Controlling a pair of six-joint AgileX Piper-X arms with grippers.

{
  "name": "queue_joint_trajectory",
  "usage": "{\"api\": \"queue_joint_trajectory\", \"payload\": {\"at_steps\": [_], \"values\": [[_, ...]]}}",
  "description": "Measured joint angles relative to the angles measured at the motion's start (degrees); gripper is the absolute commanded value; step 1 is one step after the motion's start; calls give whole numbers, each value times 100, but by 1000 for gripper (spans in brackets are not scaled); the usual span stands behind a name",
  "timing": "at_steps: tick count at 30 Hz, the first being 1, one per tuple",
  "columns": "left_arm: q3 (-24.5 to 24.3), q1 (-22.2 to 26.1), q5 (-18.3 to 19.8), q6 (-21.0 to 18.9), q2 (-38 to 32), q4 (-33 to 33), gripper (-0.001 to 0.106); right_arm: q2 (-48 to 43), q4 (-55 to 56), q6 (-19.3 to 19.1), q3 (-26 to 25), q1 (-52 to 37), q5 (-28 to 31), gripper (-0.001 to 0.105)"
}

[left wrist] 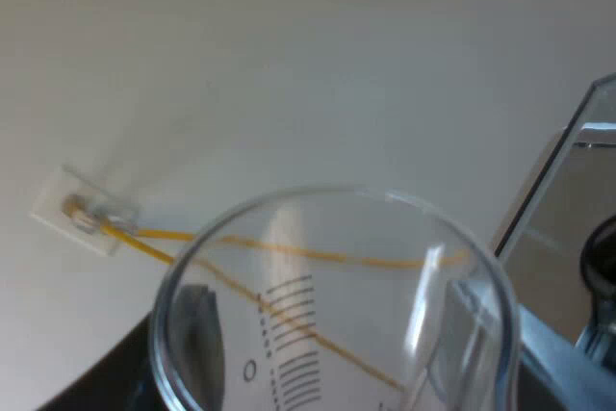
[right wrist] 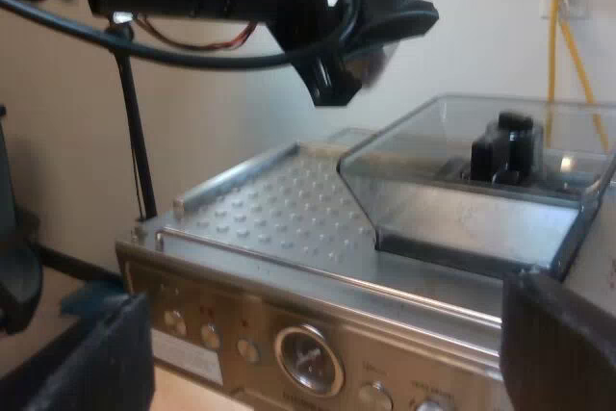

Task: Pour the beans into the coffee machine

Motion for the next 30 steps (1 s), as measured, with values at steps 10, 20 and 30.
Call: {"api": "queue_joint_trajectory", "payload": {"at_steps": [10,20,30], "values": [[0,-29,0,2388,0,0,32,0,92,0,0,0,0,79],[96,-29,0,3908,0,4,32,0,-50,0,0,0,168,79],[330,-29,0,5163,40,62,32,0,-342,0,0,0,583,79]]}}
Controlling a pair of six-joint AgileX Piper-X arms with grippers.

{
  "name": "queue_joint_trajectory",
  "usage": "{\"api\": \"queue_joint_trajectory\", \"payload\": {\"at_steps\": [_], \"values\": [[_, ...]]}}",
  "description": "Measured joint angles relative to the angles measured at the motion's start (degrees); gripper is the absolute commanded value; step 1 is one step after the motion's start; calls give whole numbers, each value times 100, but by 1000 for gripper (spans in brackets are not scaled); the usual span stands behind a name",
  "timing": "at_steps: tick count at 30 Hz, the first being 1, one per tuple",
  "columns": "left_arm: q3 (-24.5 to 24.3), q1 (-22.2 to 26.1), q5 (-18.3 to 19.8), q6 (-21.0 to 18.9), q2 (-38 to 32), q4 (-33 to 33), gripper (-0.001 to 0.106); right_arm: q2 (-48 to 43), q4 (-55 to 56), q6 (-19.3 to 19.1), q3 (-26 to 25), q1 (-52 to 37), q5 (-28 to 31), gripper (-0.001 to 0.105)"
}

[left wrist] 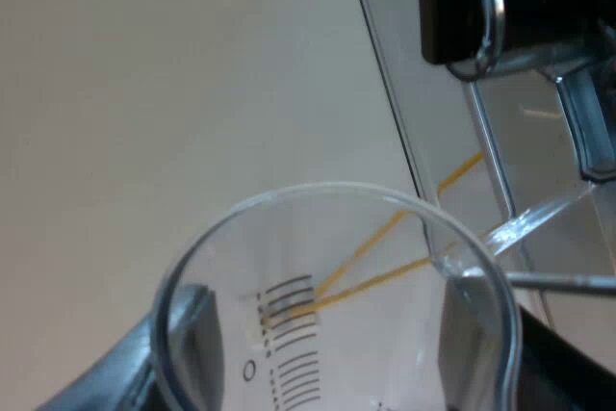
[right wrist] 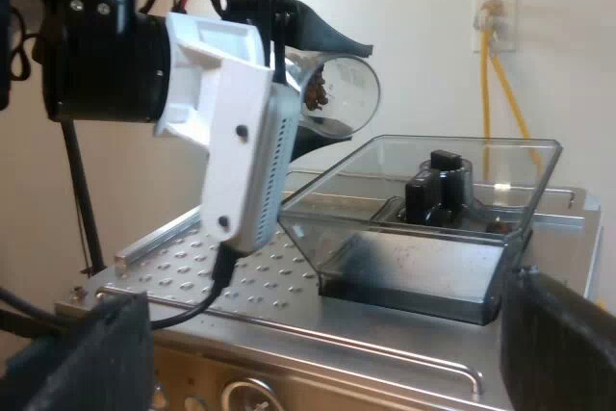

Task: Pour the beans into the coffee machine

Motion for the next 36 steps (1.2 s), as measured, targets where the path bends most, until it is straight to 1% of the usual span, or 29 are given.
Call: {"api": "queue_joint_trajectory", "payload": {"at_steps": [3,4,7,8,10,11,13,16,19,21,22,23,28,36], "values": [[0,0,0,261,0,0,32,0,0,0,0,0,15,79],[0,0,0,261,0,0,32,0,-19,0,0,0,14,79],[0,0,0,486,0,0,32,0,-36,0,0,0,14,79],[0,0,0,597,0,0,32,0,-36,0,0,0,14,79],[0,0,0,1042,0,-13,32,0,-54,0,0,0,20,79],[0,0,19,1140,0,-13,32,0,-54,0,0,0,20,79],[0,0,166,1439,0,-13,32,0,-79,0,0,0,20,79],[0,0,364,1622,0,-13,32,0,-79,0,0,0,20,79],[0,0,408,1788,0,-13,32,0,-79,0,0,0,20,79],[0,0,413,1988,0,-47,32,0,-79,0,0,0,20,79],[0,0,413,2027,0,-48,32,0,-79,0,0,0,20,79],[0,0,461,2179,0,-73,32,0,-79,0,0,0,20,79],[0,0,660,2488,0,-319,32,0,-79,0,0,0,20,79],[0,0,672,2534,0,-542,32,0,-79,0,0,0,28,79]]}}
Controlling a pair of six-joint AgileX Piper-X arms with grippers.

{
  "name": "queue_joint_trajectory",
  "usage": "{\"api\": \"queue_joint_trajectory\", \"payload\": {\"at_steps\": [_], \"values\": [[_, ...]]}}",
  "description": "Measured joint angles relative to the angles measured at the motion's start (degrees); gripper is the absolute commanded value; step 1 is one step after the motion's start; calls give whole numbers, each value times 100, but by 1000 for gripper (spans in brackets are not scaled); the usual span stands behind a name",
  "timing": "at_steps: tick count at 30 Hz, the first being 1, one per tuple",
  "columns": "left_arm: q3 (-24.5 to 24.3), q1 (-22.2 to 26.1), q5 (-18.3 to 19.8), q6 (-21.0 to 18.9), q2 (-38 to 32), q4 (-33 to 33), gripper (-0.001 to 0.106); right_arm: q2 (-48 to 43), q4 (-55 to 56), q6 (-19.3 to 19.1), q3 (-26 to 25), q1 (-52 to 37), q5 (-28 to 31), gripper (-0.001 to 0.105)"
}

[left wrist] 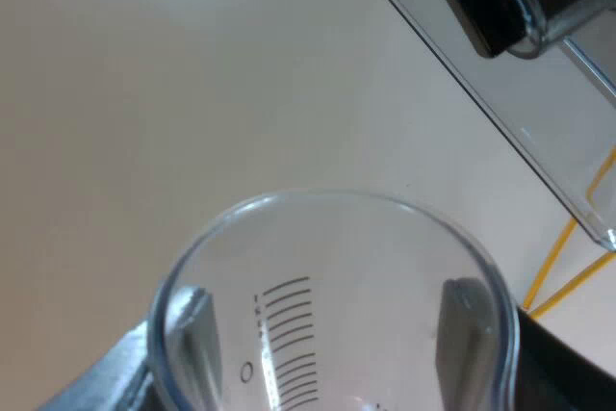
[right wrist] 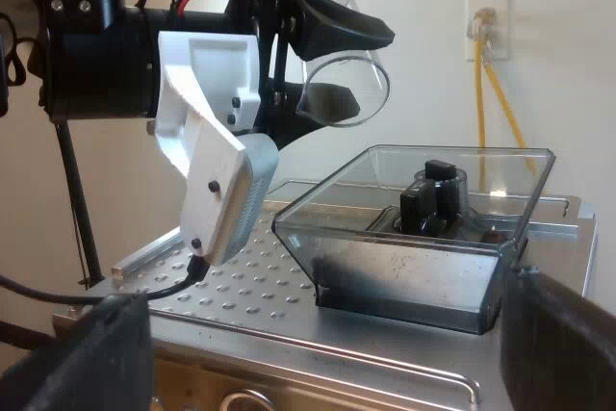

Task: Pour the beans into the coffee machine

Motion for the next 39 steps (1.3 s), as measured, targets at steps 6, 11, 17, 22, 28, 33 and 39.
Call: {"api": "queue_joint_trajectory", "payload": {"at_steps": [6,11,17,22,28,33,39], "values": [[0,0,0,-173,0,32,32,0,0,0,0,0,0,79],[0,0,0,-978,-74,630,32,0,0,0,0,0,0,79],[0,0,0,-2651,-319,1105,32,0,0,0,0,0,0,79],[0,0,11,-4119,-614,1247,32,0,0,0,0,0,0,79],[0,0,6,-5978,-977,1247,32,0,0,0,0,0,-13,79],[0,0,6,-7369,-1362,1432,32,0,0,0,0,0,-13,79],[0,0,6,-8425,-1858,2416,32,0,0,0,0,0,-700,79]]}}
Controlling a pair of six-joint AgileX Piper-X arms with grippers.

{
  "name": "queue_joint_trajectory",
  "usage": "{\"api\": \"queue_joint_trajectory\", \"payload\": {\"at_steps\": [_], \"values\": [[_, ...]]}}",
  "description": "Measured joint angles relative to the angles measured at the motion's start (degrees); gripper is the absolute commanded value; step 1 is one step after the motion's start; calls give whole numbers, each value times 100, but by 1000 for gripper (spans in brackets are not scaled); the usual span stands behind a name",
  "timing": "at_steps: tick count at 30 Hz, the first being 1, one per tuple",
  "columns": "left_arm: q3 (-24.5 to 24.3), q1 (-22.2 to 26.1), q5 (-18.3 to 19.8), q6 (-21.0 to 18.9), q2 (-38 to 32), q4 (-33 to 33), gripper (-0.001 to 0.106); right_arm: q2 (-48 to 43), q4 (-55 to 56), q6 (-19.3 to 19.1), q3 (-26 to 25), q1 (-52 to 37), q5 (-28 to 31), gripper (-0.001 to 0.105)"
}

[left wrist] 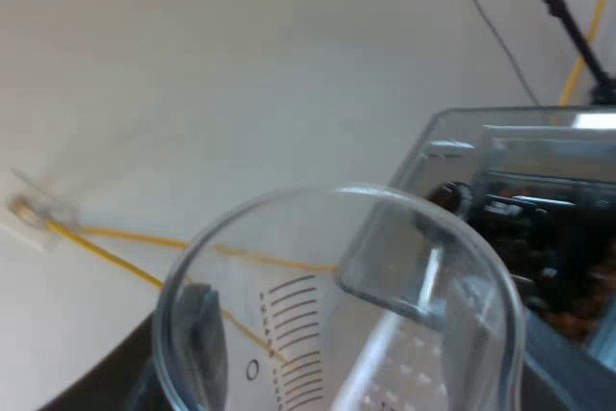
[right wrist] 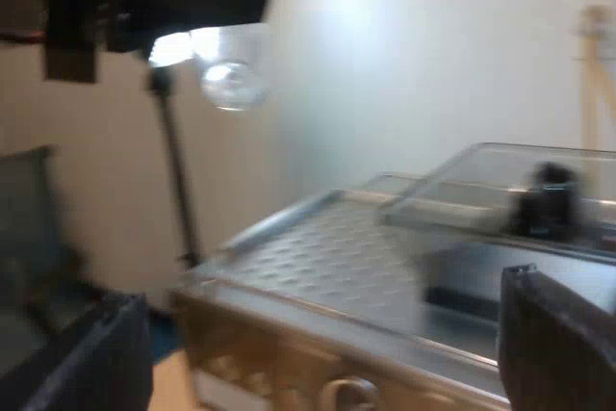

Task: Pour the beans into the coffee machine

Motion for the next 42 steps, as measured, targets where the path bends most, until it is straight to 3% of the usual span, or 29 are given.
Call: {"api": "queue_joint_trajectory", "payload": {"at_steps": [2,5,14,19,27,29,31,33,34,39,42], "values": [[0,0,0,-217,-92,204,32,0,0,-102,0,0,-579,79],[0,0,0,-546,-238,457,32,0,150,-362,0,0,-869,79],[0,116,0,-847,-545,840,32,0,682,-628,0,296,-960,79],[306,984,315,-1265,-1052,988,32,12,1106,-666,0,660,-1001,79],[1917,1671,769,-1490,-2098,525,32,206,1297,-468,0,735,-1005,79],[2458,1860,1058,-1656,-2420,207,32,322,1297,-388,0,735,-1005,79],[3006,1988,1144,-1778,-2747,69,32,408,1297,-346,0,735,-1005,79],[3116,2040,1161,-1831,-2812,39,32,577,1297,-321,0,735,-1005,79],[3426,2128,1186,-1879,-2981,23,32,662,1297,-319,0,735,-1005,79],[4915,2756,1498,-2396,-3630,-853,32,1082,1319,-306,0,735,-1005,79],[5454,2983,1696,-2629,-3780,-1139,32,1384,1319,-285,0,735,-1005,79]]}}
